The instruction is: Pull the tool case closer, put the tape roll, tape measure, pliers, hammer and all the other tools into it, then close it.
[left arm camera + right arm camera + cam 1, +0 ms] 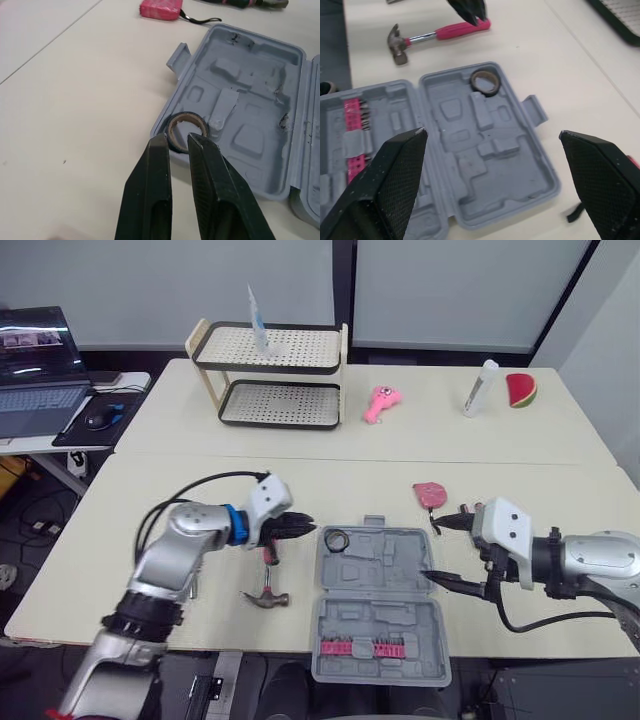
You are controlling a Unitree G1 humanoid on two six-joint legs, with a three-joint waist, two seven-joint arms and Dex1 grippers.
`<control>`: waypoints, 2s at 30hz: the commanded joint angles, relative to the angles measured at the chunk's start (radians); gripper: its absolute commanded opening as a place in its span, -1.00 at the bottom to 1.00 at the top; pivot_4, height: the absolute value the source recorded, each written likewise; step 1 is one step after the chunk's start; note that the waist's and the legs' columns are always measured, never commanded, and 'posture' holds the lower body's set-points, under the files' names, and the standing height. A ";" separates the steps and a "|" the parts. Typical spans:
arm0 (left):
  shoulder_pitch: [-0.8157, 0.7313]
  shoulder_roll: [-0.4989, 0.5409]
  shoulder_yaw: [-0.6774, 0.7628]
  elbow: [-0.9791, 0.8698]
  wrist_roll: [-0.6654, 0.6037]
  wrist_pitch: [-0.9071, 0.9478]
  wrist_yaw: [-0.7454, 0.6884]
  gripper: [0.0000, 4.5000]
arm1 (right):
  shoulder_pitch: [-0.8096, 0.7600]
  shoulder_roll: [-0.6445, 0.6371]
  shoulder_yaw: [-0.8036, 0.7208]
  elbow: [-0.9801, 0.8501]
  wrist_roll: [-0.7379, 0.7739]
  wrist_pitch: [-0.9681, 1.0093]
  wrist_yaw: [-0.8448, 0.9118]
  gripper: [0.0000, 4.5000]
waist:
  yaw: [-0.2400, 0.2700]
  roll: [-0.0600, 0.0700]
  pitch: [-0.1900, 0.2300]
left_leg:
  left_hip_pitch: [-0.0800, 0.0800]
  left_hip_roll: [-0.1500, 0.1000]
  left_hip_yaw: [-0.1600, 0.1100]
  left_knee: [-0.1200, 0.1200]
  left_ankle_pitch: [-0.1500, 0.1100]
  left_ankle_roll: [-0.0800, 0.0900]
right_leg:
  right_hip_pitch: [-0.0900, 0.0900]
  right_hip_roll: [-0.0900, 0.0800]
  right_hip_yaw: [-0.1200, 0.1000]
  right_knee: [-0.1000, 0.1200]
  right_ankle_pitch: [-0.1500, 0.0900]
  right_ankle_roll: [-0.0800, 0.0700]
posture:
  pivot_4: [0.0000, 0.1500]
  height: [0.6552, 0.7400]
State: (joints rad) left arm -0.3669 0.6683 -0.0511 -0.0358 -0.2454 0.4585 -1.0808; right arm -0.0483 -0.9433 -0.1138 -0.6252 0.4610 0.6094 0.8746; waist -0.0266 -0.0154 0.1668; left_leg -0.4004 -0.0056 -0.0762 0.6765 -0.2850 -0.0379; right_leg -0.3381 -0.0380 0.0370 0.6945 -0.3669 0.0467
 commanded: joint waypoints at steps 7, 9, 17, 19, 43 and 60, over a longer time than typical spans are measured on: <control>0.301 0.117 0.502 0.042 -0.103 -0.069 0.119 -0.73 | 0.188 0.055 -0.326 0.216 -0.100 -0.253 -0.008 1.00 | 0.004 0.000 0.000 | 0.001 0.000 0.000 0.000 0.000 0.000 | 0.001 -0.002 0.000 -0.001 0.000 0.000 | 1.00 0.74; 0.381 0.106 0.591 0.113 -0.100 -0.121 0.158 -0.73 | 0.238 0.094 -0.383 0.278 -0.102 -0.293 -0.016 1.00 | 0.002 0.000 0.000 | 0.001 0.000 0.001 -0.001 0.000 0.000 | 0.001 -0.002 0.001 -0.001 0.000 0.000 | 1.00 0.74; 0.598 -0.039 0.702 0.114 -0.121 -0.196 0.294 -0.56 | 0.322 0.122 -0.512 0.514 -0.097 -0.341 0.014 1.00 | 0.004 0.000 0.000 | 0.003 -0.001 0.002 -0.002 0.000 0.000 | 0.002 -0.007 0.001 -0.002 0.000 0.000 | 1.00 0.74; 0.624 -0.059 0.700 0.108 -0.125 -0.202 0.311 -0.35 | 0.329 0.101 -0.508 0.563 -0.105 -0.352 0.049 1.00 | 0.004 0.000 0.000 | 0.003 0.000 0.001 -0.002 0.000 0.000 | 0.002 -0.006 0.000 -0.002 0.000 0.000 | 1.00 0.74; 0.771 0.067 0.569 -0.157 -0.256 -0.190 0.071 0.99 | 0.267 0.145 -0.321 0.298 -0.047 -0.160 -0.009 1.00 | -0.001 0.002 -0.003 | 0.007 0.000 0.004 -0.011 0.000 0.000 | 0.004 -0.007 0.003 -0.005 0.000 0.000 | 1.00 0.74; 0.244 0.140 0.126 -0.446 -0.318 0.059 0.048 1.00 | -0.029 0.395 0.041 0.304 -0.227 0.008 -0.396 0.28 | -0.007 0.002 -0.003 | 0.005 0.000 0.005 -0.010 0.000 -0.001 | 0.001 0.000 0.003 -0.004 0.000 0.000 | 1.00 0.74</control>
State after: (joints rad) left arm -0.1016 0.7946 0.0897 -0.4484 -0.5518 0.5019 -1.0359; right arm -0.0524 -0.5574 -0.0839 -0.3250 0.2541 0.6189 0.5084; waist -0.0337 -0.0129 0.1635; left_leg -0.3951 -0.0056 -0.0716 0.6661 -0.2845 -0.0387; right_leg -0.3376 -0.0375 0.0403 0.6906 -0.3668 0.0466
